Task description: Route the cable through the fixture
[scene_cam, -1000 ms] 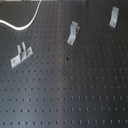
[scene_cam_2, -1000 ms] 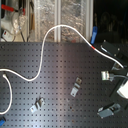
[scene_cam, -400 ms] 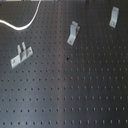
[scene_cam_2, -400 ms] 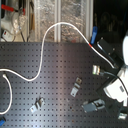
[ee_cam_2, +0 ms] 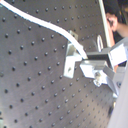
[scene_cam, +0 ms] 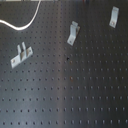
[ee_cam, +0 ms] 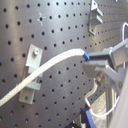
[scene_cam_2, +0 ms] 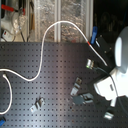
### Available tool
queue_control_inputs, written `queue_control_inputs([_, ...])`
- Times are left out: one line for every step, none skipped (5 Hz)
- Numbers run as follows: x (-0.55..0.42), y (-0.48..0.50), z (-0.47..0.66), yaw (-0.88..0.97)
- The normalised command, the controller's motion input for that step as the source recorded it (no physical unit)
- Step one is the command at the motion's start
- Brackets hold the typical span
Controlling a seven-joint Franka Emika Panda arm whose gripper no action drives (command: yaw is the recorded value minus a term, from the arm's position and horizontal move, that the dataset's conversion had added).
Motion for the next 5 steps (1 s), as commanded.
queue_control_inputs([-0.29,0.291,0.13,-0.11])
queue_control_inputs([-0.622,0.408,0.23,-0.13])
queue_control_inputs([-0.444,0.337,0.18,-0.03])
queue_control_inputs([0.0,0.001,0.02,0.0])
queue_control_inputs([-0.046,-0.304,0.03,-0.25])
